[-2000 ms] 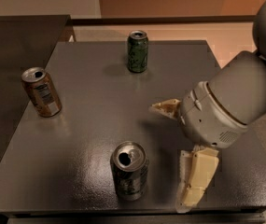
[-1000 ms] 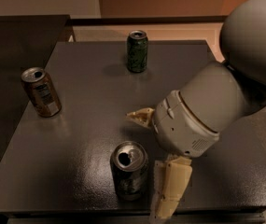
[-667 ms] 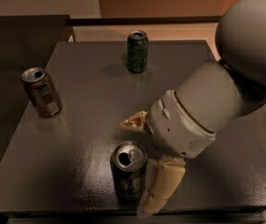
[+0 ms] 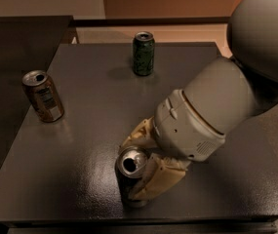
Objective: Move 7up can near green can
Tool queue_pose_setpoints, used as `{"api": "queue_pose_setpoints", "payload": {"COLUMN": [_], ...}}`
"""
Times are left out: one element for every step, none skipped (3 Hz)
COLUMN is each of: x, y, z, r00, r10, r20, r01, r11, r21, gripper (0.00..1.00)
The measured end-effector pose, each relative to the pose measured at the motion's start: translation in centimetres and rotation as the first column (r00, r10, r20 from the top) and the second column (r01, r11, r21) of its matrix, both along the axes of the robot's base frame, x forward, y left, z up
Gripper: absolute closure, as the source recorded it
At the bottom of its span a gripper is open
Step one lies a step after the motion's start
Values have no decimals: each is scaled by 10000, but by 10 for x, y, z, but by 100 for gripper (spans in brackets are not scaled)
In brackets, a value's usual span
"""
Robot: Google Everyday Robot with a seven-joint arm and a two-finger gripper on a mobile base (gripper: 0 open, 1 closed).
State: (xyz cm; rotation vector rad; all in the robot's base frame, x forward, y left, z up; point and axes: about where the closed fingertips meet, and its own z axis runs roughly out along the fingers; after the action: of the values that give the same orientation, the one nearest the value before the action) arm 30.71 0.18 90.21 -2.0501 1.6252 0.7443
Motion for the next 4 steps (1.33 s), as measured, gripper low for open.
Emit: {"api": "queue_pose_setpoints", "payload": {"x": [21, 61, 111, 165], "y": [2, 5, 0, -16], "z": [15, 37, 54, 61], "r00": [9991, 9935, 9788, 9536], "r10": [-377, -941, -1728, -2724], "r20": [170, 634, 1099, 1283], "r01": [376, 935, 1721, 2734], "r11": [9993, 9955, 9850, 9618], "r21": [40, 122, 155, 104], "gripper": [88, 100, 100, 100]}}
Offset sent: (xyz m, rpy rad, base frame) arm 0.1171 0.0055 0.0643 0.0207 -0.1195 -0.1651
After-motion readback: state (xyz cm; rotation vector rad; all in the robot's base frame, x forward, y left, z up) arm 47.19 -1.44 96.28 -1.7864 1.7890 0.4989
